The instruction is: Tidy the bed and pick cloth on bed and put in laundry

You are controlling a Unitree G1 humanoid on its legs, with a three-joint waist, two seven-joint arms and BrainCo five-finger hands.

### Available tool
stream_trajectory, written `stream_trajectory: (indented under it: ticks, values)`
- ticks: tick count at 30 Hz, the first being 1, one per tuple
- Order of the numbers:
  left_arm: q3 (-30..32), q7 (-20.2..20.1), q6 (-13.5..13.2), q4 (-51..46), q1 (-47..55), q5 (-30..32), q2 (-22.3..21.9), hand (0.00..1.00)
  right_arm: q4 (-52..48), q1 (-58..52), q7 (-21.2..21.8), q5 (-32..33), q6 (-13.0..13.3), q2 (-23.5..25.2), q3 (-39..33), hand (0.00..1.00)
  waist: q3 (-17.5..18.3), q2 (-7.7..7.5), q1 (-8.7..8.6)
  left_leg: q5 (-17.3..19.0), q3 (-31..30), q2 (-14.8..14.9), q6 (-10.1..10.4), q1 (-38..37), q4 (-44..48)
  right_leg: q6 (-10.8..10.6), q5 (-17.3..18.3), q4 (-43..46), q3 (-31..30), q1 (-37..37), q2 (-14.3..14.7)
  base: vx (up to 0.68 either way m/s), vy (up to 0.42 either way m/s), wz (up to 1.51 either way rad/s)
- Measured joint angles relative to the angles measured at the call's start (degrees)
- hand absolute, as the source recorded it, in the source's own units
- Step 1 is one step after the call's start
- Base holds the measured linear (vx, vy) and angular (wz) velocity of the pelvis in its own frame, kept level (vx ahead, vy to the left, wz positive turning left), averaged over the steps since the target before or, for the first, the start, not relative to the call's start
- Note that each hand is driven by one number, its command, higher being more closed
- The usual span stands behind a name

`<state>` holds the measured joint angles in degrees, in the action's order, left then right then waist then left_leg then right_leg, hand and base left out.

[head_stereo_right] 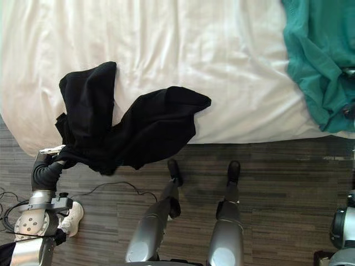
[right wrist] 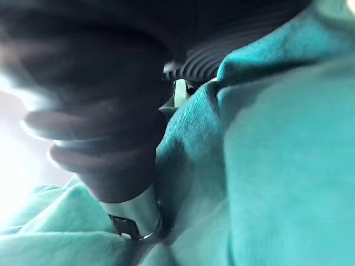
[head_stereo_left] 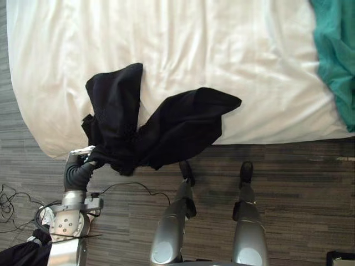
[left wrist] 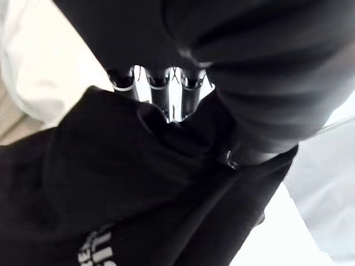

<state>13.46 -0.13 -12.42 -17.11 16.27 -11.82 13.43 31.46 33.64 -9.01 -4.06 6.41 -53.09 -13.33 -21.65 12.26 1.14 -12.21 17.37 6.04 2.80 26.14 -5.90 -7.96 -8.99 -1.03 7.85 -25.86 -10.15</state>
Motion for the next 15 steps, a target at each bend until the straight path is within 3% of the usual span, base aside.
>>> stream_trajectory:
  ticks: [6, 10, 12, 13, 15]
  values:
    - [-7.9, 0.1, 0.3, -0.3, -0.1, 0.9, -4.9, 1.00, -2.6, -10.2, -0.8, 0.8, 0.9, 13.5, -0.2, 1.00, 5.4, -1.16, 0.18, 0.1, -2.8, 2.1, 0.6, -3.9, 0.1, 1.0, 2.3, 0.5, 3.3, 5.6, 1.9, 0.04, -0.067, 0.18]
    - [-12.8, 0.3, 1.7, 0.9, -0.7, 4.0, -9.2, 1.00, -5.0, -17.9, -0.8, 2.2, 1.1, 25.5, -0.2, 1.00, 8.9, -3.48, -0.23, 0.6, -4.9, 2.6, 1.3, -6.6, 0.0, 1.1, 4.5, 1.8, 6.2, 9.1, 2.3, 0.02, -0.056, 0.28]
    - [-15.6, 1.4, 3.3, 1.0, -1.6, 5.7, -12.4, 1.00, -8.5, -24.5, -0.6, 7.0, 1.6, 34.1, -0.2, 1.00, 10.4, -4.76, -0.54, 0.7, -6.9, 1.9, 1.4, -8.5, 0.0, 0.6, 6.3, 3.0, 8.1, 11.8, 2.0, 0.05, -0.023, 0.48]
    - [-16.1, 1.5, 3.4, 1.3, -1.7, 6.0, -12.8, 1.00, -9.0, -25.9, -0.5, 8.5, 1.9, 35.9, -0.2, 1.00, 11.1, -5.08, -0.58, 0.8, -7.4, 1.8, 1.4, -8.8, 0.0, 0.6, 6.7, 3.2, 8.6, 12.3, 1.9, 0.08, -0.010, 0.54]
    - [-17.3, 2.5, 3.1, 9.4, -4.6, 6.3, -12.7, 1.00, -10.1, -32.7, 1.3, 13.8, 2.0, 44.0, 0.9, 1.00, 12.9, -6.22, -0.63, 0.8, -10.4, 1.1, 1.3, -10.6, 0.0, 0.5, 8.8, 5.1, 10.9, 15.3, 1.3, 0.11, -0.005, 0.68]
